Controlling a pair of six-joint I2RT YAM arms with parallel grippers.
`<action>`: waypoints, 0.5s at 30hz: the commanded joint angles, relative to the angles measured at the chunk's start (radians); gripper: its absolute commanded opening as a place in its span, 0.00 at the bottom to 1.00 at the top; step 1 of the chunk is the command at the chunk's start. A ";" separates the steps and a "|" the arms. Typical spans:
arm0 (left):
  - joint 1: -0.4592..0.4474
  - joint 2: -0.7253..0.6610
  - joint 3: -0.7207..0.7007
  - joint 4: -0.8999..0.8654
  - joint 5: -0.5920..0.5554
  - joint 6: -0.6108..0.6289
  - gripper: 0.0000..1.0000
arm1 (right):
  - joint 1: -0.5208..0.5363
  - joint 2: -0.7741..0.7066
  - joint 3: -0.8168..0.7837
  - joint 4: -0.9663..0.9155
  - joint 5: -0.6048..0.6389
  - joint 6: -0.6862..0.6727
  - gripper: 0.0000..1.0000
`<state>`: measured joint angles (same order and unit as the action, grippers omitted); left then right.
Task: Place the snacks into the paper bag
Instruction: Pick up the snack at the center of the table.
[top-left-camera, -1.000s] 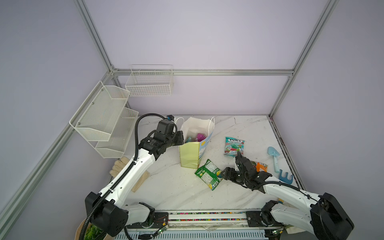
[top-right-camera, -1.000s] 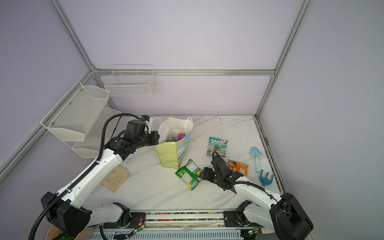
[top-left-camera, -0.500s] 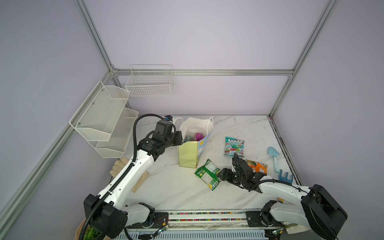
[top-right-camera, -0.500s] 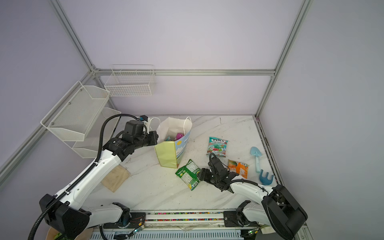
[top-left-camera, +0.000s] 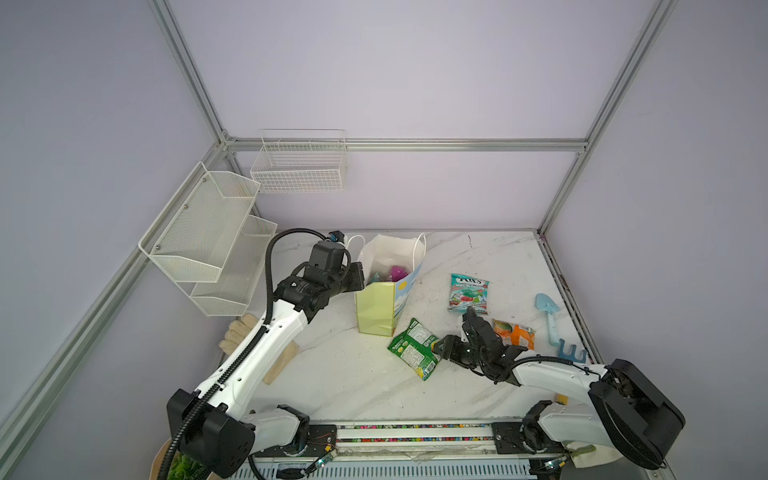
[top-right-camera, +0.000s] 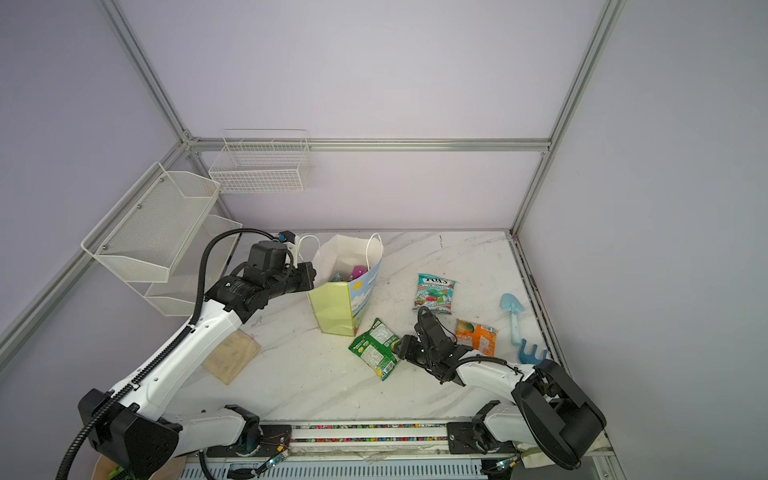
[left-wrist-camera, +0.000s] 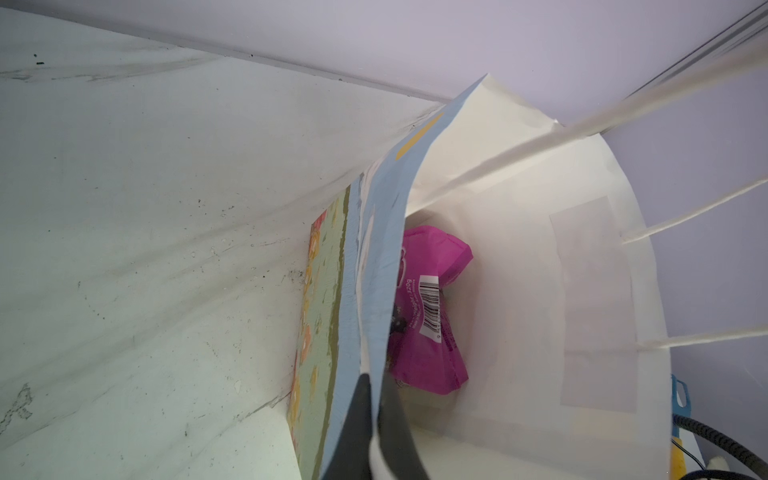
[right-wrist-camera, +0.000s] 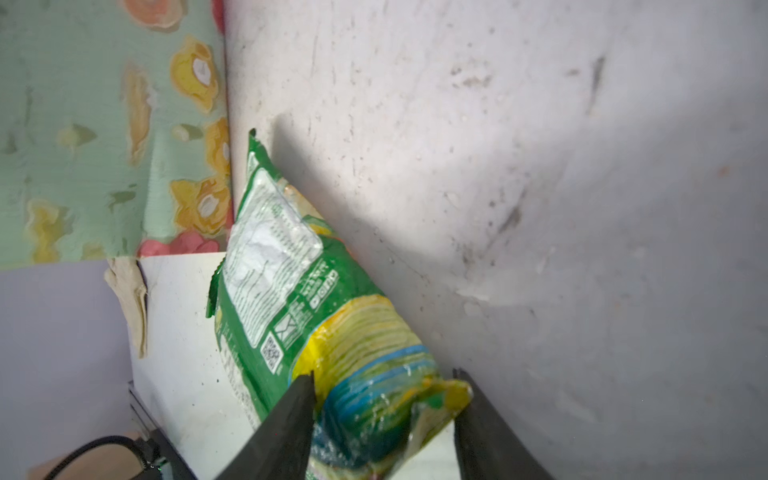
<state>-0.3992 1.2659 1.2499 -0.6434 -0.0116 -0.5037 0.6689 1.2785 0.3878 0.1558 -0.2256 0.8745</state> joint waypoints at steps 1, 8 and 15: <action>0.011 -0.045 -0.023 0.096 -0.005 0.007 0.00 | 0.007 0.011 -0.020 -0.004 0.018 0.021 0.41; 0.015 -0.049 -0.023 0.096 -0.002 0.005 0.00 | 0.007 -0.016 -0.021 -0.010 0.037 0.026 0.03; 0.019 -0.053 -0.029 0.096 -0.001 0.005 0.00 | 0.006 -0.105 -0.004 -0.053 0.057 0.021 0.00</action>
<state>-0.3927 1.2617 1.2469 -0.6445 -0.0078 -0.5041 0.6689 1.2182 0.3752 0.1352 -0.1986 0.8890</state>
